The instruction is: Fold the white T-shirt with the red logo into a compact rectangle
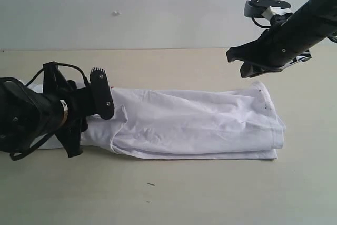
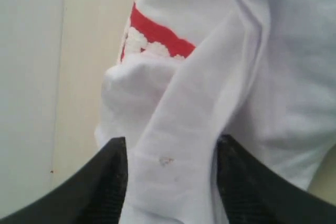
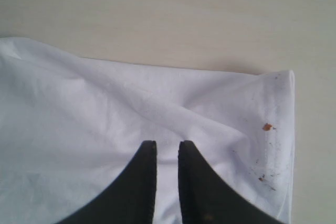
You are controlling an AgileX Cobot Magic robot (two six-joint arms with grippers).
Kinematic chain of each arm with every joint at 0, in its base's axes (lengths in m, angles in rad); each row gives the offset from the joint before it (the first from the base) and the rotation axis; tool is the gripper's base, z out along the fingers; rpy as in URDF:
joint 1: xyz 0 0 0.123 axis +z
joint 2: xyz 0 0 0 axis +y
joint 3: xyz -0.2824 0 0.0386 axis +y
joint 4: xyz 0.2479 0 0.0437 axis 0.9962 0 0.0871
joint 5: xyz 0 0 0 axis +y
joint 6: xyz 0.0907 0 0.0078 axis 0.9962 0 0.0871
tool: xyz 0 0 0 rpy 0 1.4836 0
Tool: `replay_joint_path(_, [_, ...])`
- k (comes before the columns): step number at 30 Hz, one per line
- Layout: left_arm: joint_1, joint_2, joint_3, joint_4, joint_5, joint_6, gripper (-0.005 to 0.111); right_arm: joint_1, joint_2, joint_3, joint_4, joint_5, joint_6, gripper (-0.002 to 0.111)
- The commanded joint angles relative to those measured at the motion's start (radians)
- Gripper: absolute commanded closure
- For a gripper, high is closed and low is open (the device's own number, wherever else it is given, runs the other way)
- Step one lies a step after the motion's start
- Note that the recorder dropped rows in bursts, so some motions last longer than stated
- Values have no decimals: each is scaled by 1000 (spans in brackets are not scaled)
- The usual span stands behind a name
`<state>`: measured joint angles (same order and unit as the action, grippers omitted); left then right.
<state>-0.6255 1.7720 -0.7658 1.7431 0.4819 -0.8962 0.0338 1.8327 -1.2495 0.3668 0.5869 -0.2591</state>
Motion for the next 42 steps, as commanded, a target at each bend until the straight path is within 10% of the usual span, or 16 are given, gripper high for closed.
replay_joint_path(1, [-2,15,-43,1,3,-7,56,1,-4,-5,-4,1,-6,91])
replay_joint_path(18, [100,51,-246,1,-8,-118,56,1,-4,-5,-4,-10,-6,91])
replay_joint_path(24, [100,-26,-246,-293,-65,-54,58,1,-4,-5,-4,-3,-6,91])
replay_joint_path(34, [97,-70,-244,-1525,-5,1117,80,1,-4,-5,-1,28,-6,91])
replay_joint_path(42, [97,-44,-183,-1501,-52,1283,53,1,-4,-5,-1,26,-6,91])
